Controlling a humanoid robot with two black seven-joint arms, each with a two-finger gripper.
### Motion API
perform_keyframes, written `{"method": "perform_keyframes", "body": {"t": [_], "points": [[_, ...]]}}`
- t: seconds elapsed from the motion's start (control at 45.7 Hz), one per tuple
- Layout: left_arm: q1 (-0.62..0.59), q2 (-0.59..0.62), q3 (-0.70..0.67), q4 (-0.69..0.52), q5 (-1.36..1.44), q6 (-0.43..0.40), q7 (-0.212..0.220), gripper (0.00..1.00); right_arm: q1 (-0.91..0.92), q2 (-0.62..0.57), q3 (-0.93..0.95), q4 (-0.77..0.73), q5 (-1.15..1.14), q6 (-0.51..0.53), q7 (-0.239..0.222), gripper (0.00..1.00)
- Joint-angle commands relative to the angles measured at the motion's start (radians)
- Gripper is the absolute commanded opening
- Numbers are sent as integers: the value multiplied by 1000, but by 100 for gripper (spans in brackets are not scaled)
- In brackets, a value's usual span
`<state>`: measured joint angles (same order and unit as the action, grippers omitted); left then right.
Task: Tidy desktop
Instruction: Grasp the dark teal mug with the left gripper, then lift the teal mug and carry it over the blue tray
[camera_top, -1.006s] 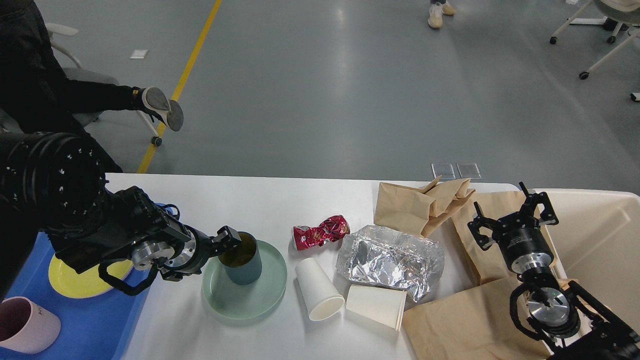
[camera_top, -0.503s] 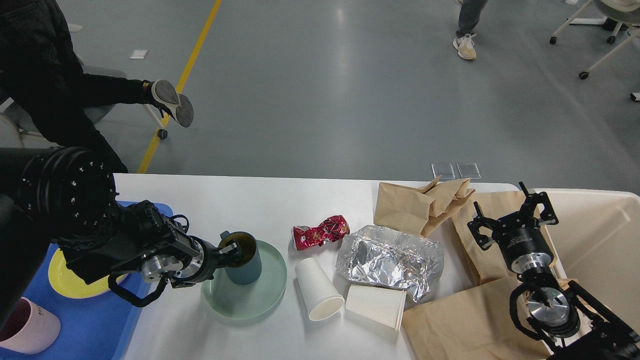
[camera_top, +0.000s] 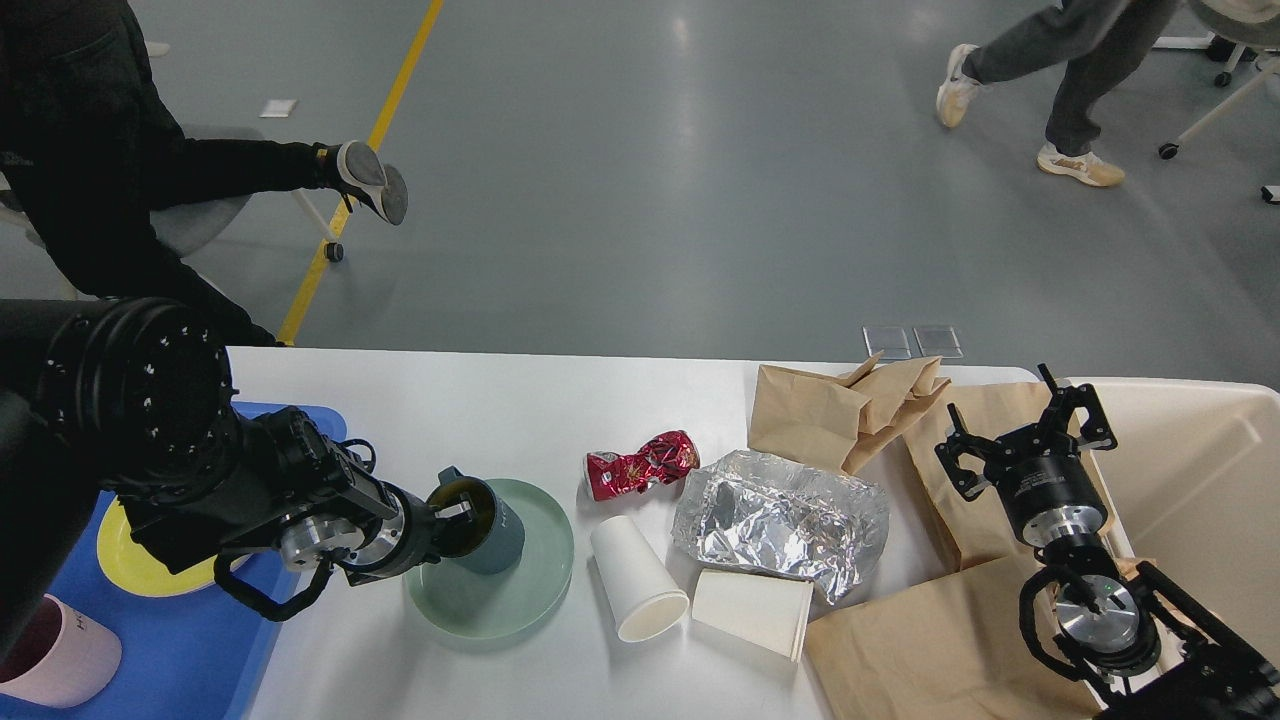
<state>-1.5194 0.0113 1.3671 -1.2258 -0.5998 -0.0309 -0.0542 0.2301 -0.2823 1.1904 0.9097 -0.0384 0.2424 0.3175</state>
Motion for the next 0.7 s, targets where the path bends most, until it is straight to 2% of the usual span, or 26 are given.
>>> {"method": "perform_keyframes", "body": {"t": [0.0, 0.153, 0.284, 0.306, 0.503, 0.678], "points": [[-2, 1, -3, -1, 0, -1, 73, 0, 0, 0, 0, 0, 0, 0, 0, 100], [-11, 10, -2, -4, 1, -32, 80, 0, 0, 0, 0, 0, 0, 0, 0, 100], [-59, 27, 15, -4, 6, -159, 85, 0, 0, 0, 0, 0, 0, 0, 0, 100], [-76, 36, 21, -4, 8, -199, 89, 0, 0, 0, 0, 0, 0, 0, 0, 100], [-165, 65, 52, -4, 34, -365, 128, 3, 0, 0, 0, 0, 0, 0, 0, 100], [-243, 59, 84, -36, 55, -425, 154, 2, 0, 2, 0, -2, 0, 0, 0, 100]]}}
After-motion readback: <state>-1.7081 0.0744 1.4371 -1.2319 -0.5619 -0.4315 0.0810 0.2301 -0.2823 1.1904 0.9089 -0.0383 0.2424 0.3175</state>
